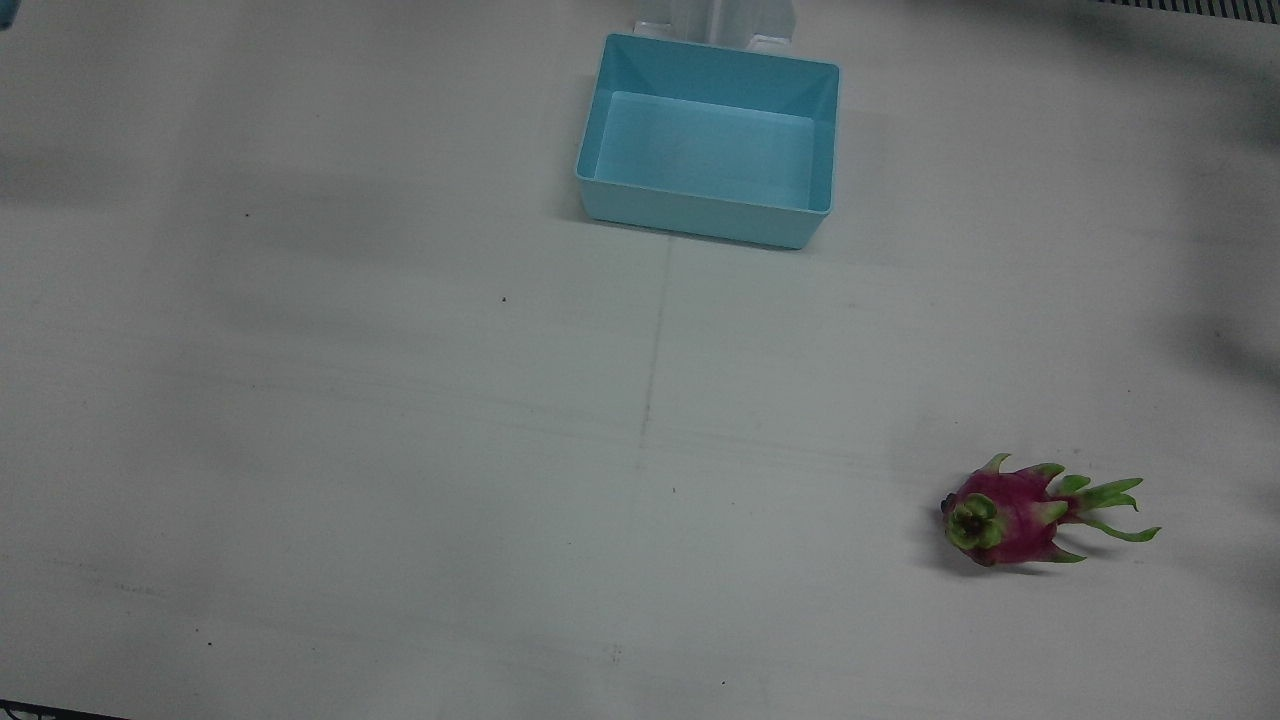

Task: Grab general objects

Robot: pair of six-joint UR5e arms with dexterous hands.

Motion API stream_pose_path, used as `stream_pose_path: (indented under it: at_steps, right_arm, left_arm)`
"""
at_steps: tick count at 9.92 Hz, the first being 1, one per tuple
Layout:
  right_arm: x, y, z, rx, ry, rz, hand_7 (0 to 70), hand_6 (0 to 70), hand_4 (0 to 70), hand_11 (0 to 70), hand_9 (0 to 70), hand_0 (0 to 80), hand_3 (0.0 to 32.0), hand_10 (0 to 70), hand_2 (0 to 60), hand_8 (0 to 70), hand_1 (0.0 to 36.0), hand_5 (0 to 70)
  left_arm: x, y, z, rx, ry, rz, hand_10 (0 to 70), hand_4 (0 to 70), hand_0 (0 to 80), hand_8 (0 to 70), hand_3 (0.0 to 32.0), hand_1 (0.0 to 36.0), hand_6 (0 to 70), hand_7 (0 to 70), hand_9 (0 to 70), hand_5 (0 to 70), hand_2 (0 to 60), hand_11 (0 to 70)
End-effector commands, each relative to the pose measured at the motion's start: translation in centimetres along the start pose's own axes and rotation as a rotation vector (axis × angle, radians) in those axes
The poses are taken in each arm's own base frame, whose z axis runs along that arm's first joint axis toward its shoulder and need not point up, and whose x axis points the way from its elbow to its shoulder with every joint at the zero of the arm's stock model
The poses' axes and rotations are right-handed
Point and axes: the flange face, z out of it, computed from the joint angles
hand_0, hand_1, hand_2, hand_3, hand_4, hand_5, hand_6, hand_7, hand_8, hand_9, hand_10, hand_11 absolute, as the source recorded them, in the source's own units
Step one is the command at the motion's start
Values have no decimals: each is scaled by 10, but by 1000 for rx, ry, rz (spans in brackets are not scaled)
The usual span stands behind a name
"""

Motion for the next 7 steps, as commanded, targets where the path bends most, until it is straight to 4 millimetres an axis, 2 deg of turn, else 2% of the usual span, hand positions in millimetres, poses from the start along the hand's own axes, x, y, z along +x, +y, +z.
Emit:
stream_pose_path:
  at_steps: [1,3,4,6,7]
  right_arm:
    - [0,0,0,0,0,0,0,0,0,0,0,0,0,0,0,0,0,0]
    - [0,0,0,0,0,0,0,0,0,0,0,0,0,0,0,0,0,0]
    - [0,0,0,0,0,0,0,0,0,0,0,0,0,0,0,0,0,0]
    - [0,0,0,0,0,0,0,0,0,0,0,0,0,0,0,0,0,0]
    - [0,0,0,0,0,0,0,0,0,0,0,0,0,0,0,0,0,0]
  left_arm:
    - [5,16,6,-51,-34,9,0,165,512,10,0,184,100,231,32,42,102,0]
    - [-11,41,12,-70,-99,54,0,167,520,11,0,198,109,250,36,64,136,0]
    - [-13,50,23,-62,-134,78,0,193,519,14,0,196,124,255,37,68,150,0]
    - [-16,49,25,-39,-172,126,0,189,518,14,0,205,123,253,36,72,182,0]
    - [-23,55,23,-36,-191,138,0,183,512,13,0,205,117,250,36,71,198,0]
